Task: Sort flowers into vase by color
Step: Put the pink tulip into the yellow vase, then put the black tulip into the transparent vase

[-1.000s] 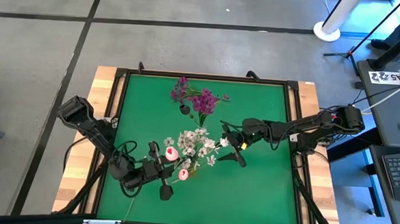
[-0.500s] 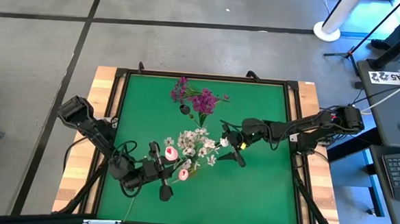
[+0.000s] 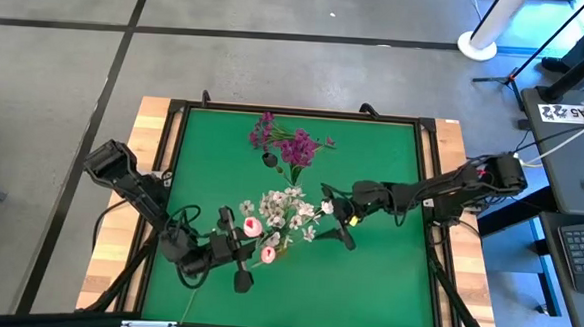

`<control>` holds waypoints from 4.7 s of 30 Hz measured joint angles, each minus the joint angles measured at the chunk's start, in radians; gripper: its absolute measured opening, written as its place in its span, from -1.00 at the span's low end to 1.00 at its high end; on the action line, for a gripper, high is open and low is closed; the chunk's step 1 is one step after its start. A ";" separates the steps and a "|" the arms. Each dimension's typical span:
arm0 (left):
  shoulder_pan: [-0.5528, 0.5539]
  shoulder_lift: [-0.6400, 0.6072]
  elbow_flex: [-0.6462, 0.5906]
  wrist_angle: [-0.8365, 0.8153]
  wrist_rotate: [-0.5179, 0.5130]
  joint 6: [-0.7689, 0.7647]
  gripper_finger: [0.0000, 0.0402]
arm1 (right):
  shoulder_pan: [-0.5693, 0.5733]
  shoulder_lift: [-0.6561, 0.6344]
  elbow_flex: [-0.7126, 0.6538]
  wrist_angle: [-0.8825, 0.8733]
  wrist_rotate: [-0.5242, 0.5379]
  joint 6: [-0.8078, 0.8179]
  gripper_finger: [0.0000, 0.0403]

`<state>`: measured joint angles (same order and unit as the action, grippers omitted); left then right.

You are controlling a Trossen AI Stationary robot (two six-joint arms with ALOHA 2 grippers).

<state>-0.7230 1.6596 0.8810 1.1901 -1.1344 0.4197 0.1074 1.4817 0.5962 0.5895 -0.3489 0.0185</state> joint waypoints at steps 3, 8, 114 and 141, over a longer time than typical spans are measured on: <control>0.004 0.000 0.000 -0.001 -0.007 0.017 -1.00 | 0.000 0.029 0.000 0.026 -0.002 0.002 0.20; -0.008 0.000 0.000 0.017 -0.072 0.067 -1.00 | -0.003 0.062 0.000 0.023 -0.001 0.003 0.20; -0.146 -0.132 0.000 -0.700 -0.158 -0.622 -0.05 | -0.003 0.074 -0.001 0.090 -0.002 0.006 0.20; -0.469 -0.236 -0.032 -1.048 -0.265 -1.081 -0.04 | -0.003 0.074 -0.001 0.090 -0.003 0.006 0.20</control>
<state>-1.1917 1.4237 0.8488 0.1426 -1.3994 -0.6614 0.1046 1.5555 0.5953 0.6800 -0.3515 0.0250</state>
